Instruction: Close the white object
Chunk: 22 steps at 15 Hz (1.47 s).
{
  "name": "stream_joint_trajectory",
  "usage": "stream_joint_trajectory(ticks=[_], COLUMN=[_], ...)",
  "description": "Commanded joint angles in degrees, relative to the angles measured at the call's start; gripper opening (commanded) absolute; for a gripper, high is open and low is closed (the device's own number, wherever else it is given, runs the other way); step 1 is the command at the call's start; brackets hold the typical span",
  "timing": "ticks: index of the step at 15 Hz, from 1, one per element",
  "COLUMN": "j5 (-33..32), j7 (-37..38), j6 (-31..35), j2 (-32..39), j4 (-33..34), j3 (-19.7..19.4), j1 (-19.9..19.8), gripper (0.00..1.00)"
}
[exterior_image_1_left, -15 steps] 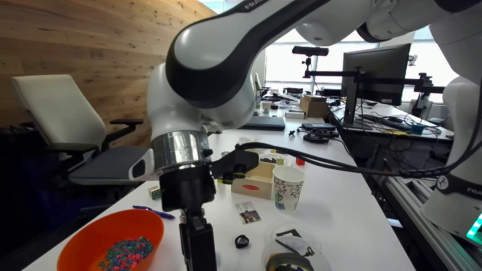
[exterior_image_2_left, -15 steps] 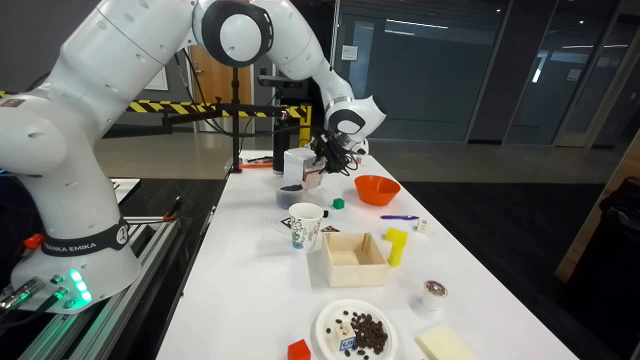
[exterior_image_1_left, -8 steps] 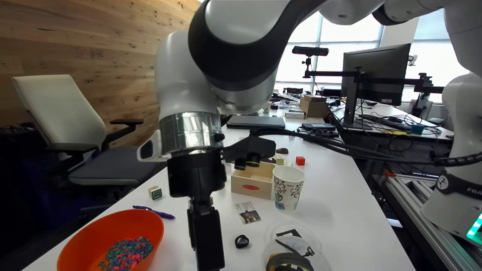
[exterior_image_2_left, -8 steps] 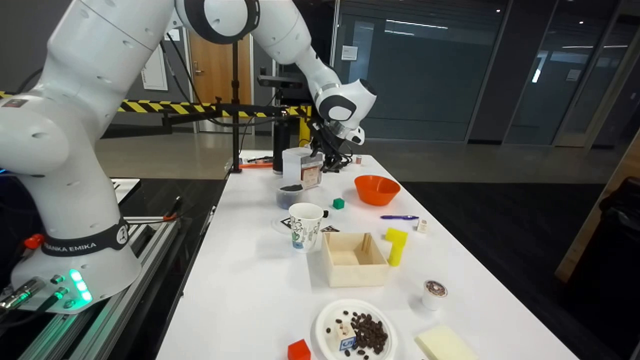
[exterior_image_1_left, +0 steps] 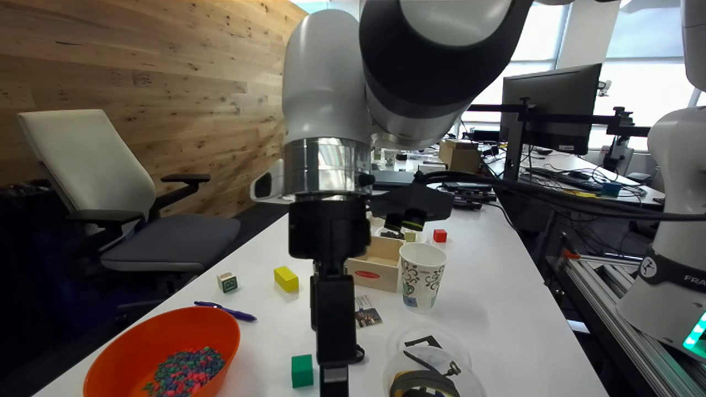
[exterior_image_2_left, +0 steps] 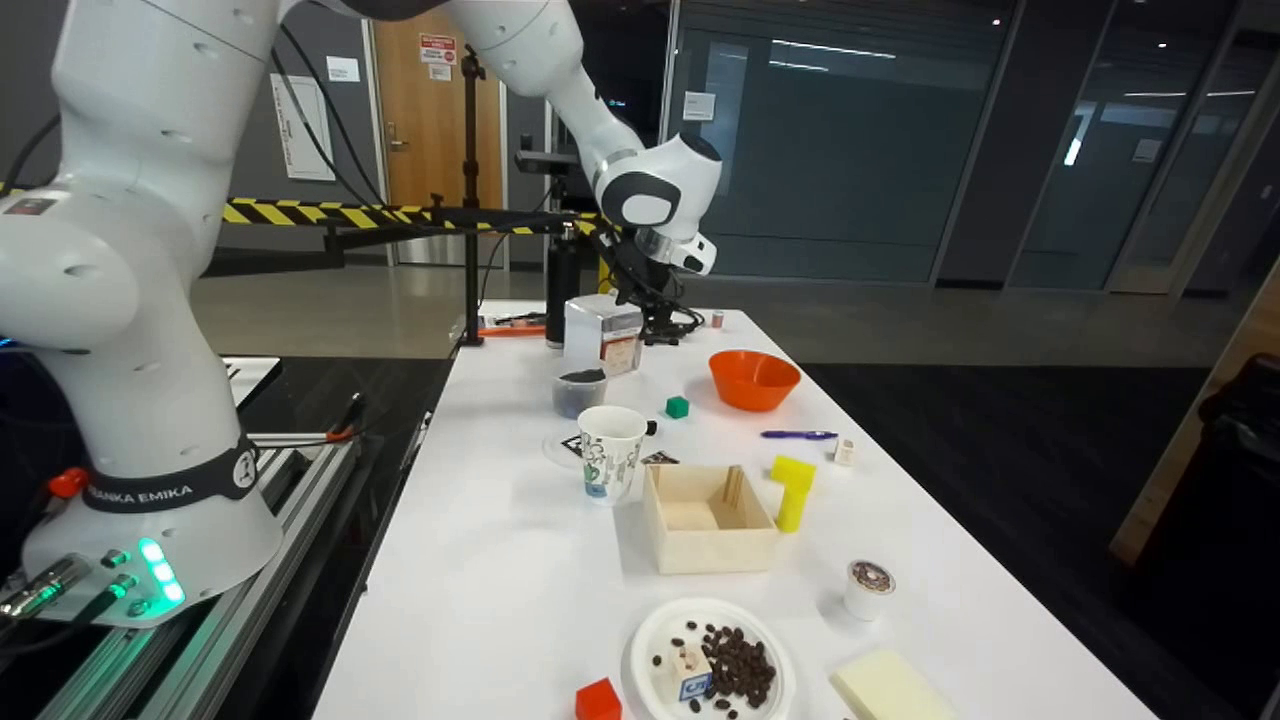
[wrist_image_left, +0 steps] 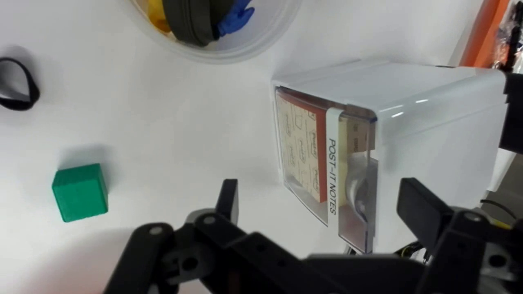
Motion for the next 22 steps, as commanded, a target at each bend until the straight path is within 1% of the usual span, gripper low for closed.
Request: stream_joint_trajectory(ticks=[1, 3, 5, 7, 9, 10, 11, 22], j5=[-1.7, -0.2, -0.1, 0.6, 3.2, 0.8, 0.7, 0.7], j7=[7.5, 10.1, 15.4, 20.6, 23.6, 20.2, 20.6, 20.5], j6=[3.9, 3.7, 3.5, 5.1, 8.3, 5.1, 5.5, 5.5], j2=[-5.9, -8.6, -11.7, -14.7, -17.5, -12.3, -13.1, -12.5], j4=[-8.1, -11.8, -15.5, -19.1, -23.2, -17.2, -18.2, -17.9], j3=[-0.9, -0.8, -1.6, -2.2, -2.2, -2.1, -2.1, -2.1], j1=[0.6, -0.2, -0.1, -0.1, -0.5, -0.6, -0.6, -0.6], gripper=[1.0, 1.0, 1.0, 1.0, 1.0, 1.0, 1.0, 1.0])
